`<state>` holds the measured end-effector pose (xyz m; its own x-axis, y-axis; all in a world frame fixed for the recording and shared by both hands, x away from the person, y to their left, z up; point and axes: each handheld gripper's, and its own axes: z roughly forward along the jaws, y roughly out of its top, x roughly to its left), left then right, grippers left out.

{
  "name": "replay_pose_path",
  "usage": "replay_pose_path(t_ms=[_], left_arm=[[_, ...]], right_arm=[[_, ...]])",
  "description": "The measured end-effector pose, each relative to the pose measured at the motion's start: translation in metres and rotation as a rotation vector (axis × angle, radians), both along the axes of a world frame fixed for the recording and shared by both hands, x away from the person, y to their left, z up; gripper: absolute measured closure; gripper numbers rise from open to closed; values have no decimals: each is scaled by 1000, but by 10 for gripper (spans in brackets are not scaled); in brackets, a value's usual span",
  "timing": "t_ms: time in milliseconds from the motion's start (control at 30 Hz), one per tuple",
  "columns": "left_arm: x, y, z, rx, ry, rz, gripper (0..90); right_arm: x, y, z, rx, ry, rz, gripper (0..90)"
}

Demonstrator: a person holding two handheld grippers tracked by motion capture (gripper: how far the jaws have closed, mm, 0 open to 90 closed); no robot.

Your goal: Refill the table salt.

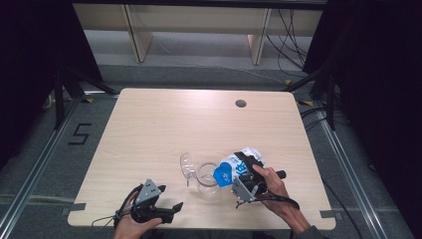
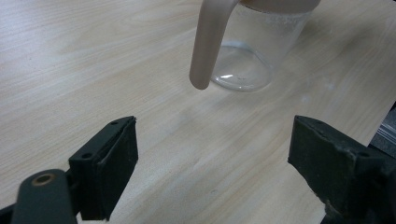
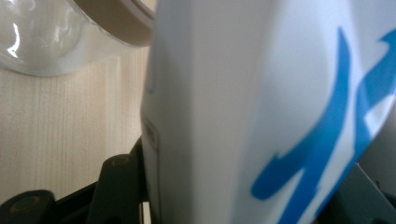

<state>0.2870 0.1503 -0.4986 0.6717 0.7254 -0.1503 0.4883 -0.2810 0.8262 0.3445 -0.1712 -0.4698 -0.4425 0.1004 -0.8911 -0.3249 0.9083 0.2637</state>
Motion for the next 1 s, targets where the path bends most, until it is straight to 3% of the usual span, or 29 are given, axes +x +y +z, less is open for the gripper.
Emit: replay_pose_path(t_ms=[100,200,233,300,333,400,433,467,500,533,600,633,667,733,900,933,967,1000], left_arm=[[0,0,0,0,-1,-1,153],[0,0,0,0,0,0,153],[0,0,0,0,-1,-1,153],[0,0,0,-2,-2,-2,153],[0,0,0,1,-1,0,153],[0,0,0,1,0,0,153],[0,0,0,6,2,0,153],[0,0,0,4,1,-2,153],[0,0,0,3,-1,-3,153],[0,0,0,3,0,-3,153],[0,0,0,0,1,1,153],[0,0,0,0,0,0,153],[0,0,0,-3,-2,-1,153],[0,0,0,-2,-1,1,153],[0,0,0,3,0,-2,153],[0,0,0,0,-1,-1,153],[0,0,0,-2,-2,0,153],[0,0,0,-1,-1,-1,153]], right_arm=[[0,1,0,-3,0,0,474],[2,2,5,-65,-46,28,475],[0,2,0,-15,-9,-5,476],[2,2,0,-29,-23,21,476],[1,3,1,-41,-31,21,477],[2,4,7,-114,-74,43,477],[0,3,3,-68,-43,2,477],[0,4,1,-42,-30,3,477],[1,4,3,-82,-51,20,477],[1,4,1,-62,-45,19,477],[1,5,2,-78,-53,24,477],[2,6,7,-133,-90,49,479],[2,5,7,-141,-92,46,480],[1,5,2,-100,-66,22,480],[2,6,2,-105,-74,30,481],[2,7,6,-141,-101,44,480],[2,6,4,-112,-85,29,480],[2,7,6,-136,-101,43,481]])
